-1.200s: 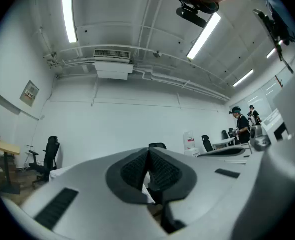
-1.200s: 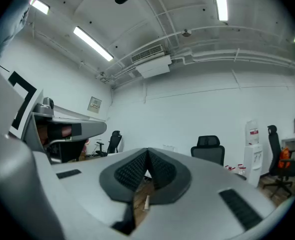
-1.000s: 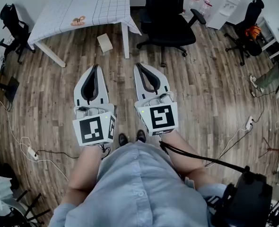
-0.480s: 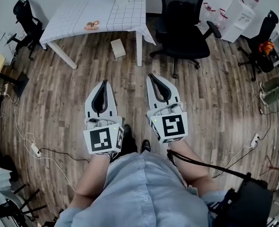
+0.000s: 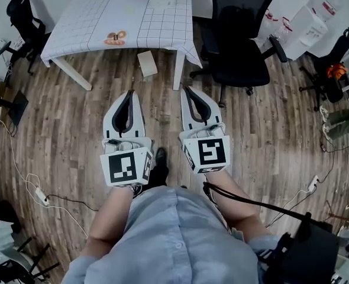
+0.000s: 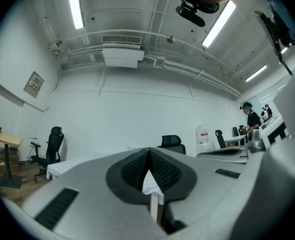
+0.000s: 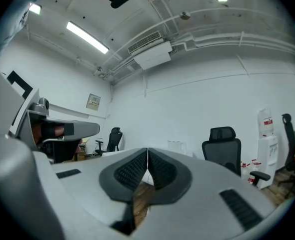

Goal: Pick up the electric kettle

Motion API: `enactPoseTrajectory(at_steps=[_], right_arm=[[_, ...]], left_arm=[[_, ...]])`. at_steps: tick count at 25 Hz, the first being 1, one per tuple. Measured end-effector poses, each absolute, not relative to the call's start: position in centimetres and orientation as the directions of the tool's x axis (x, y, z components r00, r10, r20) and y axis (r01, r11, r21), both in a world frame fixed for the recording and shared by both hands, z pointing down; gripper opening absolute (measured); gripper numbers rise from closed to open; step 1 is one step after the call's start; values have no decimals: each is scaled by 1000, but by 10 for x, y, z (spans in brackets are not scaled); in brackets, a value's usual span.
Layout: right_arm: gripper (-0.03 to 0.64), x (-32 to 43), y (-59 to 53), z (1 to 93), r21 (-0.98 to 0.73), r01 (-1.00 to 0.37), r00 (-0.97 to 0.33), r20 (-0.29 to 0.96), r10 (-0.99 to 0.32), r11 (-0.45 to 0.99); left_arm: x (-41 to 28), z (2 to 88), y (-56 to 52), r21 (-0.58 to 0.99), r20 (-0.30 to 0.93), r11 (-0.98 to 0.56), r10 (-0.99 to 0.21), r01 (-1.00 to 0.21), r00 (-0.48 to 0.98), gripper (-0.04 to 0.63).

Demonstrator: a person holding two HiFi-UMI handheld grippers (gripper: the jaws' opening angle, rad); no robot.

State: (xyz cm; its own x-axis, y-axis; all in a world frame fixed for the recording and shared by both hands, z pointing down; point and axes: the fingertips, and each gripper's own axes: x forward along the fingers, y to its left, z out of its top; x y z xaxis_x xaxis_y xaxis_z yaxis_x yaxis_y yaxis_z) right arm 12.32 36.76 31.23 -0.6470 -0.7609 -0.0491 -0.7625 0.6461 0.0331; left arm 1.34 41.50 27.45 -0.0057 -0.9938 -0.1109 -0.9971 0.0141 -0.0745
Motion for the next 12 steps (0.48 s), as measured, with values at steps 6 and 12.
enactPoseTrajectory(at_steps=[6, 12], right_arm=[[3, 75, 300, 287, 49, -783, -623, -73, -779, 621], [2, 59, 259, 277, 58, -796, -605, -79, -792, 602]], left_arm=[[-42, 253, 349, -85, -142, 10, -990, -996, 2, 0], [-57, 248, 304, -89, -145, -28, -989, -996, 41, 0]])
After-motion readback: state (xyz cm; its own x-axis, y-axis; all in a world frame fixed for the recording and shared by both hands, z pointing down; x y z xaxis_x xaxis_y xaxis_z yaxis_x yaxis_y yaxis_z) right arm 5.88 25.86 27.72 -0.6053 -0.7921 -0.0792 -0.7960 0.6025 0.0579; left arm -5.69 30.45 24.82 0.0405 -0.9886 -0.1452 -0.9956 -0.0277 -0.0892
